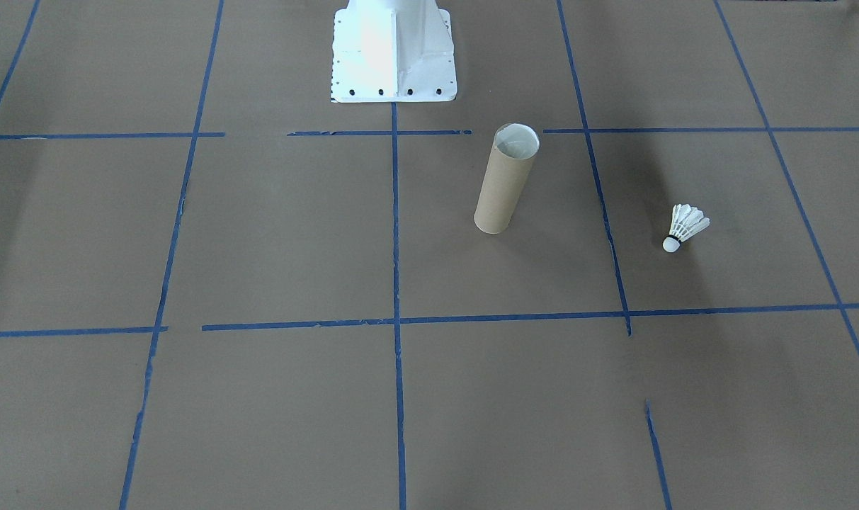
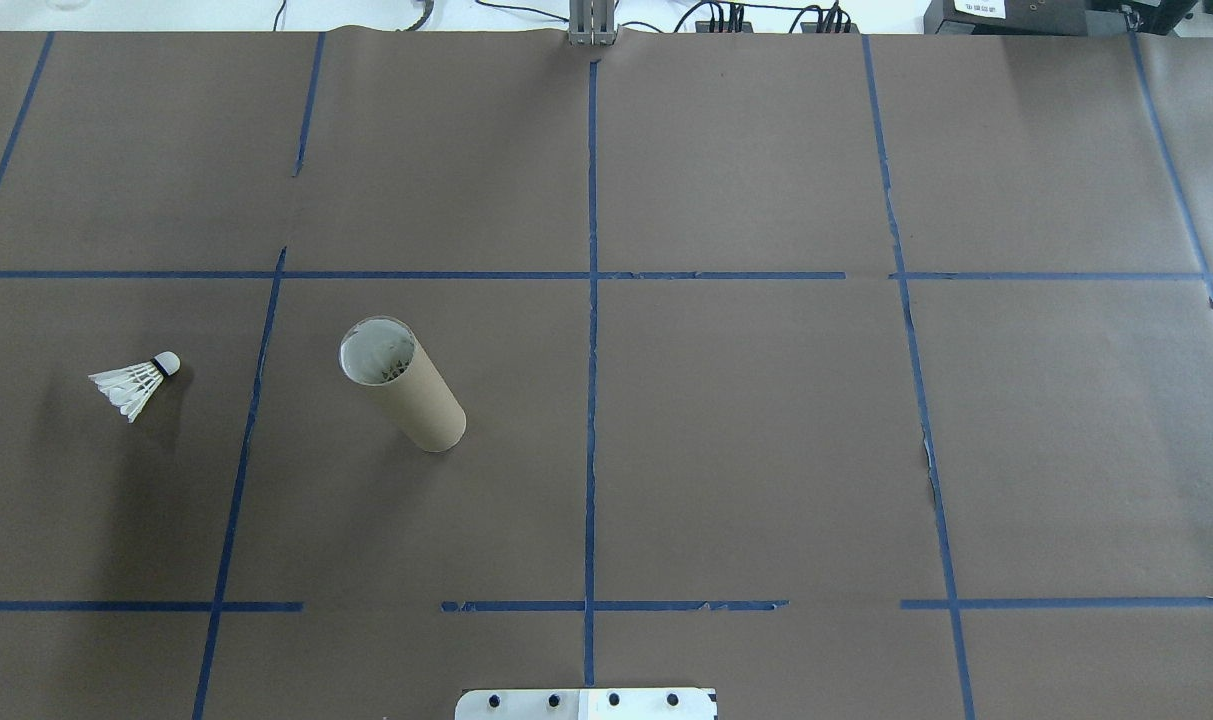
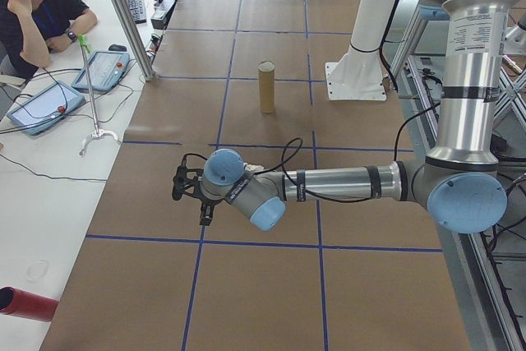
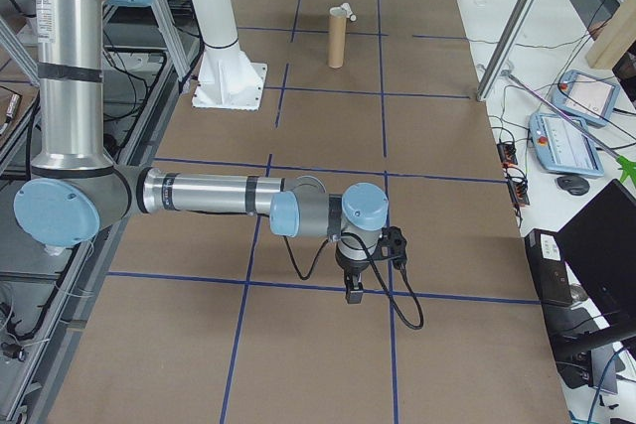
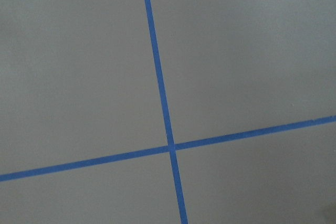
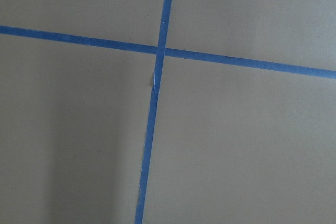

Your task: Collect badminton balls into bucket

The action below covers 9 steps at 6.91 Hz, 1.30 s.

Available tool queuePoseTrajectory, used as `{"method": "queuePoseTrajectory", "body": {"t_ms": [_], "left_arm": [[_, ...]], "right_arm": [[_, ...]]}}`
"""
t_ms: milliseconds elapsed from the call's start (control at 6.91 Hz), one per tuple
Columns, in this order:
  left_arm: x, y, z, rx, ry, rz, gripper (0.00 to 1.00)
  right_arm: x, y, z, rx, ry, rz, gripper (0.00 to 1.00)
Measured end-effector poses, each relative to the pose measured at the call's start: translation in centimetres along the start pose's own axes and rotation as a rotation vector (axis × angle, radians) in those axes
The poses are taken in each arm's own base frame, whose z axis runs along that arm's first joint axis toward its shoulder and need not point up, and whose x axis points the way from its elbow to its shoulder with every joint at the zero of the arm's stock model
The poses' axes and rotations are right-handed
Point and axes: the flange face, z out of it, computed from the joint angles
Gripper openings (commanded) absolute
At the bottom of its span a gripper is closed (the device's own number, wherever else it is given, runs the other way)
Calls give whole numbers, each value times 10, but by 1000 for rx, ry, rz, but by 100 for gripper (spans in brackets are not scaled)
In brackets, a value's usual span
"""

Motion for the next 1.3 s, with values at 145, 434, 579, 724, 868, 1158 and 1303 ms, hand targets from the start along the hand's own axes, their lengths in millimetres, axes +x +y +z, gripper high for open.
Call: {"method": "queuePoseTrajectory", "body": {"t_ms": [145, 434, 579, 724, 868, 1158, 1303], "left_arm": [[19, 31, 21, -12, 64, -101, 100], [52, 89, 46, -21, 189, -275, 100], [67, 105, 52, -10, 226, -365, 100], [86, 117, 64, -2, 242, -457, 100], [103, 130, 80, -10, 246, -529, 100], [121, 147, 100, -46, 243, -590, 80], [123, 151, 104, -57, 236, -604, 26]], "right_arm": [[0, 0, 0, 0, 0, 0, 100], [0, 0, 0, 0, 0, 0, 100], [0, 0, 0, 0, 0, 0, 100], [0, 0, 0, 0, 0, 0, 100], [0, 0, 0, 0, 0, 0, 100], [0, 0, 0, 0, 0, 0, 100], [0, 0, 0, 0, 0, 0, 100]]}}
